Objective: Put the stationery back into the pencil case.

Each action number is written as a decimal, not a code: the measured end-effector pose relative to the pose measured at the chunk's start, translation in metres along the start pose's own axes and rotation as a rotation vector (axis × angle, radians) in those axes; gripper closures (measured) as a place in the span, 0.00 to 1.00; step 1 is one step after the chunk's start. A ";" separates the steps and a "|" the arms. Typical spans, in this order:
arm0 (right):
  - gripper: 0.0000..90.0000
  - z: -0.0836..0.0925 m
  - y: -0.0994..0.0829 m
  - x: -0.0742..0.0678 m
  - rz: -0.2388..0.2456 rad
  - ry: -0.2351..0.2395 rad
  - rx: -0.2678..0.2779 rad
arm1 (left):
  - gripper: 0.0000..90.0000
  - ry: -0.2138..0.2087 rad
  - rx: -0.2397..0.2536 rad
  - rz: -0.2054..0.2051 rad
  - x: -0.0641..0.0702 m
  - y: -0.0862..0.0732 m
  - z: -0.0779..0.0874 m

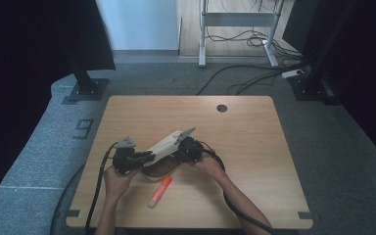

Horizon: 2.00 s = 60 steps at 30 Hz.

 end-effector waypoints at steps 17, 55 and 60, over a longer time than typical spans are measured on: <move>0.86 -0.015 0.012 -0.001 -0.009 -0.014 0.040 | 0.85 -0.010 0.009 0.006 0.000 0.000 0.000; 0.68 0.007 -0.049 -0.003 -0.056 0.003 0.022 | 0.85 -0.017 -0.001 0.006 -0.001 -0.001 -0.001; 0.77 0.006 -0.054 -0.002 -0.049 0.003 0.017 | 0.85 -0.017 0.000 0.005 0.000 0.000 -0.001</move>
Point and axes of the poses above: each handheld gripper's, and its own axes: z roughly backward along the jaws, y roughly out of its top, x roughly to its right, the point moved 2 cm from there along -z, roughly forward along the jaws, and after that the axes turned 13 degrees about -x, right-handed, at the moved point
